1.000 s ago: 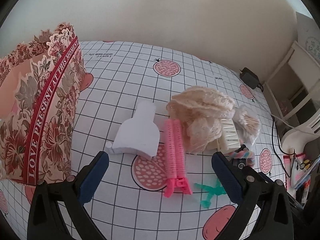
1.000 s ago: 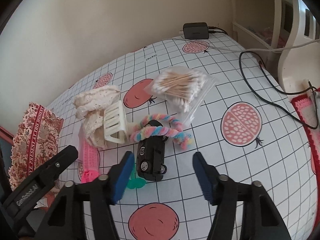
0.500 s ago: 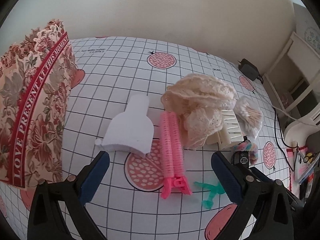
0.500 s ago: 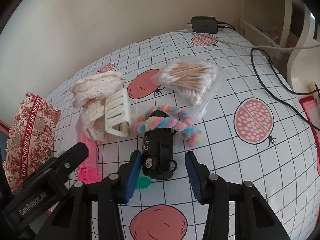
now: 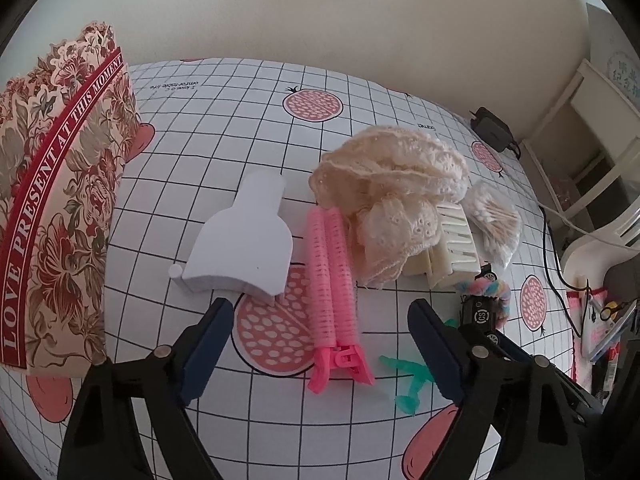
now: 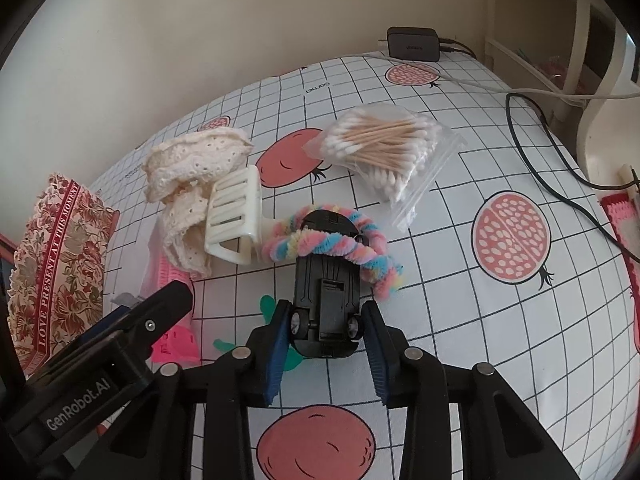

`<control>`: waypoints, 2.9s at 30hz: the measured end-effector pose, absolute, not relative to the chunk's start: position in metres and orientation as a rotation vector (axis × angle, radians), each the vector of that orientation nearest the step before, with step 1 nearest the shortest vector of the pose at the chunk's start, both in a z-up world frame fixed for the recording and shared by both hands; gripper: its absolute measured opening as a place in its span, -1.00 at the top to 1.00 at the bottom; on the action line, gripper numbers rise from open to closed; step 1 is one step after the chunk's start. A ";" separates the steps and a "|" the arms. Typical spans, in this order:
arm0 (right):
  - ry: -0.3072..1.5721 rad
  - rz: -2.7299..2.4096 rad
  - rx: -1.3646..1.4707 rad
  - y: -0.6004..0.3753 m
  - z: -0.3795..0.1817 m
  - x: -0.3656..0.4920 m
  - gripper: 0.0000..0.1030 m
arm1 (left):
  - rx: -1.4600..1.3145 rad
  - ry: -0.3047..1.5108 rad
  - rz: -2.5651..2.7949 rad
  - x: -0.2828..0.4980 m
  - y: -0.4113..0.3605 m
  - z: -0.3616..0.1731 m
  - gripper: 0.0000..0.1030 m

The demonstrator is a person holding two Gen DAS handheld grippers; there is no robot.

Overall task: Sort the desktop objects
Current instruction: 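Grasp the pink hair roller with left tool while right holds the toy car, then lift pink roller with left tool while right lifts the toy car toward the box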

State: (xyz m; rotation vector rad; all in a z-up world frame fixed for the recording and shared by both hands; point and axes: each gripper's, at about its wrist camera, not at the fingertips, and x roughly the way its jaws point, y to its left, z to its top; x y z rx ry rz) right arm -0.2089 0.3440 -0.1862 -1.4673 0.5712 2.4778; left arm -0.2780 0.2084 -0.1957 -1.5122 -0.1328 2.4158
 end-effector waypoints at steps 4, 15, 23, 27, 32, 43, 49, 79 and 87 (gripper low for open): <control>0.584 2.476 -1.470 0.343 -0.185 -0.209 0.26 | -1.508 -0.131 2.419 -0.277 0.209 -0.194 -0.70; 0.623 2.465 -1.485 0.344 -0.183 -0.209 0.27 | -1.558 -0.123 2.407 -0.276 0.205 -0.200 -0.63; 0.649 2.446 -1.502 0.345 -0.183 -0.208 0.28 | -1.571 -0.077 2.423 -0.276 0.210 -0.204 -0.54; 0.654 2.439 -1.505 0.346 -0.183 -0.209 0.27 | -1.566 -0.010 2.432 -0.274 0.215 -0.204 -0.53; 0.665 2.433 -1.503 0.347 -0.183 -0.209 0.27 | -1.563 0.064 2.444 -0.271 0.222 -0.205 -0.53; 0.670 2.422 -1.512 0.347 -0.183 -0.208 0.27 | -1.546 0.182 2.480 -0.263 0.226 -0.205 -0.30; 0.700 2.407 -1.534 0.347 -0.183 -0.205 0.27 | -1.527 0.189 2.477 -0.263 0.226 -0.203 0.07; 0.920 2.462 -1.375 0.361 -0.142 -0.188 0.28 | -1.495 -0.020 2.394 -0.264 0.214 -0.173 0.46; 0.929 2.506 -1.302 0.358 -0.125 -0.183 0.28 | -1.444 -0.081 2.403 -0.258 0.206 -0.153 0.46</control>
